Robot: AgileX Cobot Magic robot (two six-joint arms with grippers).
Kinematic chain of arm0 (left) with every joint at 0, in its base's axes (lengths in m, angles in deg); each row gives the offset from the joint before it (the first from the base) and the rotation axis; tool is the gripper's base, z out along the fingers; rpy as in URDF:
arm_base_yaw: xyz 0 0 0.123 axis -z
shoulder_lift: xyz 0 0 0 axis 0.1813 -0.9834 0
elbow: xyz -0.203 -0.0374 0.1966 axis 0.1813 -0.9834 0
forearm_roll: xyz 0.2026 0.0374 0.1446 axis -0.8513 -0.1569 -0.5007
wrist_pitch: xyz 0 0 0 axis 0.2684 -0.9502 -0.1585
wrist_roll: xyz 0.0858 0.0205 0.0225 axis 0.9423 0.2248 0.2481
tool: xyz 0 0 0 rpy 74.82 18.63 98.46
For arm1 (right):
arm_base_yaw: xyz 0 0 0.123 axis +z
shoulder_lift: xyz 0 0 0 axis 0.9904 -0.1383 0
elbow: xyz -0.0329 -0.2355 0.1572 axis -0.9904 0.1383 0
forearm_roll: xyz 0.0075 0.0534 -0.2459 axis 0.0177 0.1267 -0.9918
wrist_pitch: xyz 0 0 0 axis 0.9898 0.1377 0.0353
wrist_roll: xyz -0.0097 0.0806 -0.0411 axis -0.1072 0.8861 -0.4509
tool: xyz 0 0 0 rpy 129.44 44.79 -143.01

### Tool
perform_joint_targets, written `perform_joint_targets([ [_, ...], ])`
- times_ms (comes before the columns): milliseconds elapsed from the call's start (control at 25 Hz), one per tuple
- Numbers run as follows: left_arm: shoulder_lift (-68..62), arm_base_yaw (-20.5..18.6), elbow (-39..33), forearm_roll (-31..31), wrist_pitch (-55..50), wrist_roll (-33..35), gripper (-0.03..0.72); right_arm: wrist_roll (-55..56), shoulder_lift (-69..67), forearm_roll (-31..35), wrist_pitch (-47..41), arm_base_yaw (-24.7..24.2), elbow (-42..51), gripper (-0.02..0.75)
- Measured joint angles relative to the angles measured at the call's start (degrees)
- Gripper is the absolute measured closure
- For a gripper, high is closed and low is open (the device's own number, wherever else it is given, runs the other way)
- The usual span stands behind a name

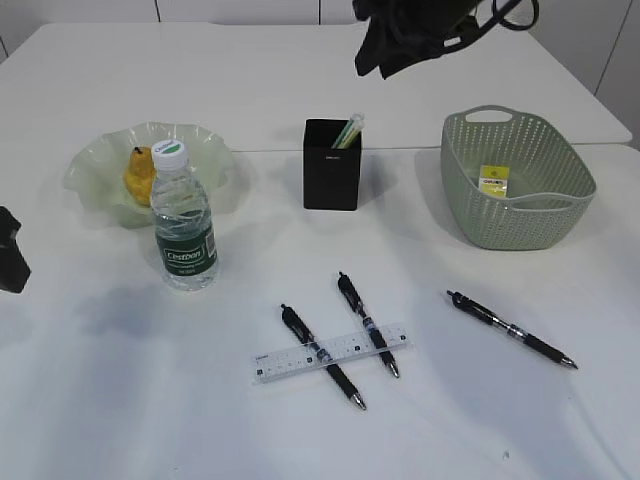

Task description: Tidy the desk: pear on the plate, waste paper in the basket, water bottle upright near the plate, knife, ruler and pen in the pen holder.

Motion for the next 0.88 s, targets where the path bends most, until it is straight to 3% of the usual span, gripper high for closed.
perform_joint_targets([
  [360,0.0,0.0,0.0,0.0,-1.5,0.0,0.178,7.0,6.3,-0.3,-0.1,0.0,2.0,0.472],
  [680,0.0,0.0,0.0,0.0,-3.0,0.0,0.178,5.7,17.8,-4.4,-0.1,0.2,22.7,0.471],
  [880,0.0,0.0,0.0,0.0,-3.0,0.0,0.178,1.4,24.6,-11.1,-0.1,3.5,36.7,0.472],
])
